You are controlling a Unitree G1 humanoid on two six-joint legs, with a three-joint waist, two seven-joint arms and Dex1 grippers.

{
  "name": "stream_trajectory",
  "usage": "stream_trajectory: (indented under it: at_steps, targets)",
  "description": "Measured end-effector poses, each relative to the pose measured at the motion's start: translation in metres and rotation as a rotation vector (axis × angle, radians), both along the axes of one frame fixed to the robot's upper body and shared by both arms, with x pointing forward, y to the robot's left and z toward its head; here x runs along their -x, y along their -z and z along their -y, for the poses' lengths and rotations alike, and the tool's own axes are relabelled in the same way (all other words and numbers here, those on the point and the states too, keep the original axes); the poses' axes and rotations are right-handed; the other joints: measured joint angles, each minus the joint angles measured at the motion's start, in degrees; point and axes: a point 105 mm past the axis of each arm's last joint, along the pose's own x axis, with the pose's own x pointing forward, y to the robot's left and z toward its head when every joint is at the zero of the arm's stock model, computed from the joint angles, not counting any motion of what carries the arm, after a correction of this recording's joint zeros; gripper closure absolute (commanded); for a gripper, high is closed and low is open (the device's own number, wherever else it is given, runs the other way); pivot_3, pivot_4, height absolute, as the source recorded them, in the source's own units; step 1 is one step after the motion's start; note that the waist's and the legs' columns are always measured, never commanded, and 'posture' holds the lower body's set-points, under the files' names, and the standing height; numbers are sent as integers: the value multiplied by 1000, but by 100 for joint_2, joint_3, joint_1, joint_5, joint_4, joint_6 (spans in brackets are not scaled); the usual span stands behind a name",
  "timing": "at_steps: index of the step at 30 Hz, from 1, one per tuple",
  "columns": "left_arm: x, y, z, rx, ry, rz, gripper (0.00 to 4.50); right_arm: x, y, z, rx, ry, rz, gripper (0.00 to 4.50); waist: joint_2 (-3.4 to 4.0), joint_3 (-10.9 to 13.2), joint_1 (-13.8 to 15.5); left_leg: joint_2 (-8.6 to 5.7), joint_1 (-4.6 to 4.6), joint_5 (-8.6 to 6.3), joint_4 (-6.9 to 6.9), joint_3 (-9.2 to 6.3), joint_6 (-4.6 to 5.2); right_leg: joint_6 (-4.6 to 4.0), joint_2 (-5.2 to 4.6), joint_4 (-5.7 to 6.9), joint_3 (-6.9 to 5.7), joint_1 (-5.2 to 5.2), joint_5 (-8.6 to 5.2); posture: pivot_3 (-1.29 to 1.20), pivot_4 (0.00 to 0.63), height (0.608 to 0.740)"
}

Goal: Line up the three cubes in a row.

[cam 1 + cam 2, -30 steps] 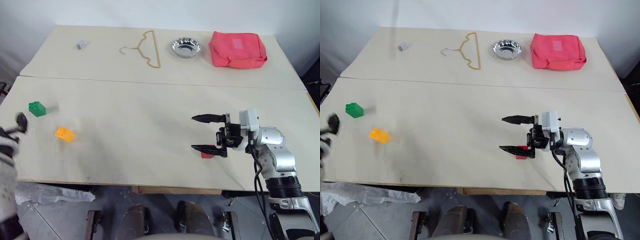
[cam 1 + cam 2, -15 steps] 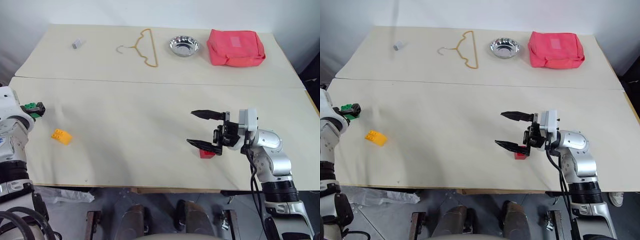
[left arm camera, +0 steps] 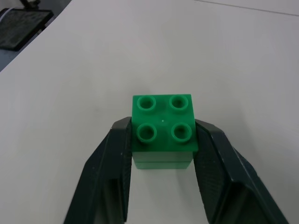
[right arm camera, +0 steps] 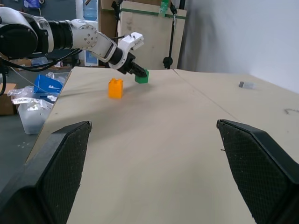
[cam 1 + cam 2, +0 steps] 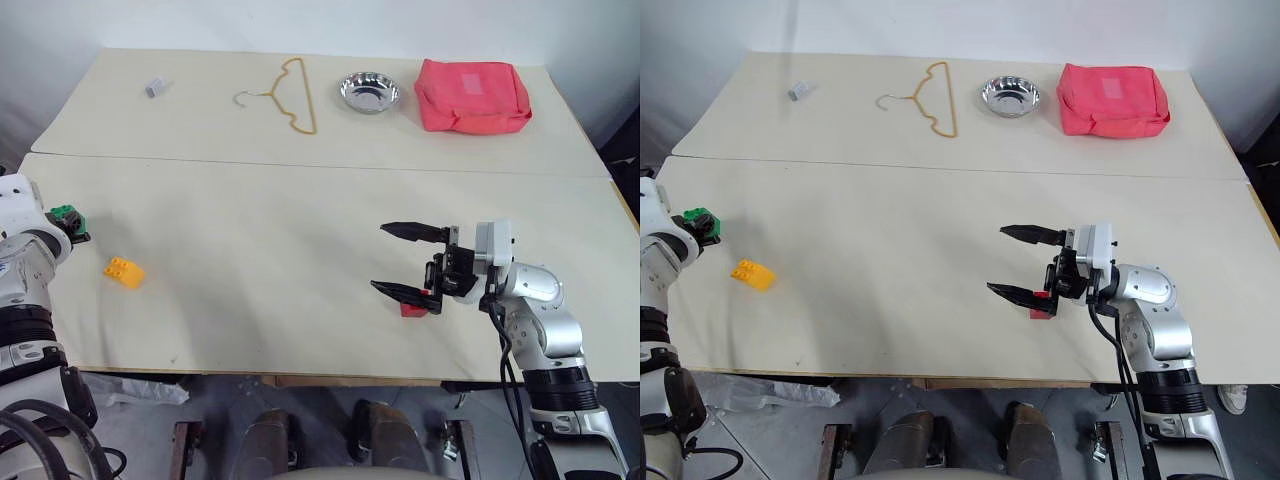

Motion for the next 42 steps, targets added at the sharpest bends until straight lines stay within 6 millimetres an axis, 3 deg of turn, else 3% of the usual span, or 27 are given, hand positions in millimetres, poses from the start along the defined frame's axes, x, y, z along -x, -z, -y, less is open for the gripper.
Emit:
stream_trajectory:
  at_steps: [3, 7, 9, 11, 13, 16, 19, 22, 27, 30, 42]
  targets:
    - [1, -26, 8, -54, 141, 124, 3019, -2, -1, 7, 21, 18, 6, 0, -6, 4, 8, 2, -2, 0, 0, -1, 0, 0, 0, -1, -1, -1, 0, 0, 150, 740]
    - [8, -86, 47, -120, 518, 358, 3019, -6, -4, 23, 50, 64, 11, 0, -14, 5, 25, -1, -7, 0, 5, -3, 0, 0, -5, -4, 0, 1, 0, 0, 150, 740]
    - [25, -110, 91, -122, 851, 426, 3019, -6, -7, 33, 64, 92, 19, 0, -14, 5, 17, -2, -6, 0, 3, -1, 0, 0, -6, -5, 1, 1, 0, 0, 150, 740]
    - [44, -114, 139, -119, 1196, 400, 3019, -7, -7, 47, 80, 130, 16, 0, -12, 6, 22, -5, -4, 0, 4, 0, 0, 0, -6, -4, 3, 2, 0, 0, 150, 740]
    - [54, -100, 183, -101, 1473, 265, 3019, -7, -4, 65, 99, 188, 4, 0, -8, 6, 57, -12, -1, 1, 5, -2, 2, 3, -6, -4, 4, 9, -2, 0, 150, 740]
    - [59, -69, 240, -77, 1736, 120, 3019, -4, 7, 85, 96, 262, -46, 0, -7, 6, 91, -20, -1, 3, 8, 6, 5, 7, -6, -6, 11, 9, -4, 0, 150, 740]
    - [67, -36, 294, -86, 1905, 34, 3019, -1, 13, 91, 93, 294, -71, 0, -8, 6, 83, -19, -6, 3, 10, 14, 5, 7, -5, -6, 16, 3, -4, 0, 150, 740]
    - [64, -6, 328, -184, 1936, -17, 3019, 4, 11, 96, 84, 340, -64, 0, -4, 6, 49, -29, -4, 3, 6, 18, 4, 7, -1, -8, 15, 1, -4, 0, 150, 740]
    - [45, 32, 367, -274, 1868, -75, 3019, 20, 16, 97, 88, 379, -76, 0, -3, 6, 149, -29, -6, 7, 14, 17, 8, 7, -4, -6, 15, 4, -4, 0, 150, 740]
    - [47, 39, 385, -320, 1902, -82, 3019, 29, 22, 96, 81, 380, -105, 0, -5, 7, 206, -22, -10, 8, 20, 9, 13, 10, -11, -7, 14, 7, -2, 0, 150, 740]
    - [56, 41, 394, -361, 1959, -134, 3019, 40, 35, 102, 82, 410, -159, 0, -3, 6, 216, -17, -3, 10, 22, 4, 16, 12, -13, -7, 12, 17, -2, 0, 150, 740]
